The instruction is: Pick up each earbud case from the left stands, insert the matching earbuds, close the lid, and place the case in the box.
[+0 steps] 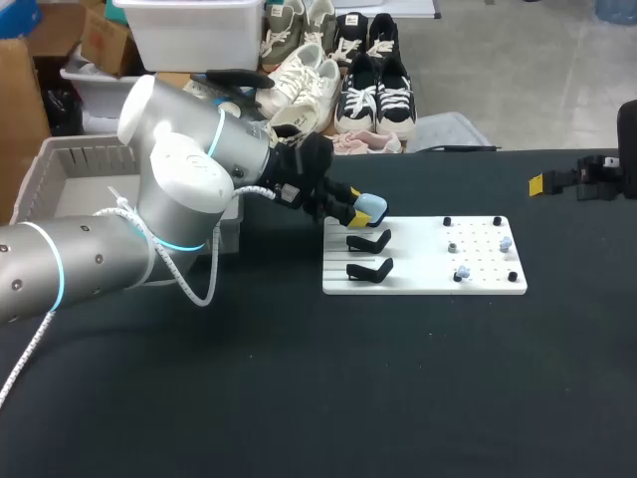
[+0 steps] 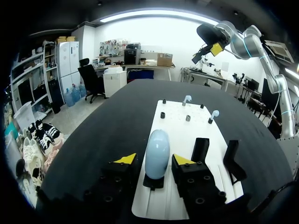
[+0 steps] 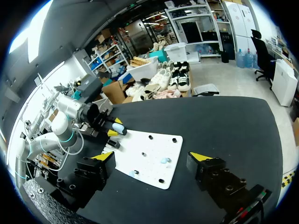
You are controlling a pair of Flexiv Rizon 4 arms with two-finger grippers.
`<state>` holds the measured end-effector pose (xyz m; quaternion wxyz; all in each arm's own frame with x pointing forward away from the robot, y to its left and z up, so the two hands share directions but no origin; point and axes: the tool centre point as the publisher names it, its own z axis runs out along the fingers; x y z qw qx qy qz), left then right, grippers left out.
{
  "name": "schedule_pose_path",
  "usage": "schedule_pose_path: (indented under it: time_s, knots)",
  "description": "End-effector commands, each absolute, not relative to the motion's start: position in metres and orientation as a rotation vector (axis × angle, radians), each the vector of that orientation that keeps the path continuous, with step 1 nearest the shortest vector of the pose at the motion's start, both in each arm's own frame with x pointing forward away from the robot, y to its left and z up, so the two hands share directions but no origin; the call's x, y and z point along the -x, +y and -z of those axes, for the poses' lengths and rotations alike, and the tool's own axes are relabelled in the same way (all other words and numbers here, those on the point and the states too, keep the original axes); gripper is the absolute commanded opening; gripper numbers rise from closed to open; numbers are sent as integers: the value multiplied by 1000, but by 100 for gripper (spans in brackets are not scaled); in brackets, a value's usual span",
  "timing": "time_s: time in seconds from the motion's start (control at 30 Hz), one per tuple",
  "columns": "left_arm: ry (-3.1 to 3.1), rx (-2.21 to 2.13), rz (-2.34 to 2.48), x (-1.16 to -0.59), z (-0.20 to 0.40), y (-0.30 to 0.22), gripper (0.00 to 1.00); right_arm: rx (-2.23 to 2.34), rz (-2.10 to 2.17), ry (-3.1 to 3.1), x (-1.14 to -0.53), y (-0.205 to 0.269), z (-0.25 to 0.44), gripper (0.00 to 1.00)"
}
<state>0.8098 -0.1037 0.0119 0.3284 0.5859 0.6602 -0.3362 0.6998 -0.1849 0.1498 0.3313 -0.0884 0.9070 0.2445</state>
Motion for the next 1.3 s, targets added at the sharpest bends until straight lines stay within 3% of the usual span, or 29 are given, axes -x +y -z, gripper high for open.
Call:
schedule_pose_path:
  time_s: [0.03, 0.87, 1.27, 1.3]
  knots:
    - [1730, -1546, 885, -813, -11, -104, 48, 235, -644, 2371, -701, -186, -150, 100]
    - [1729, -1553, 890, -813, -10, -106, 43, 235, -644, 2371, -701, -186, -150, 100]
    - [1730, -1558, 894, -812, -9, -107, 37, 235, -644, 2371, -701, -186, -150, 100]
    - [1730, -1558, 894, -812, -9, -107, 32, 235, -644, 2371, -701, -186, -150, 100]
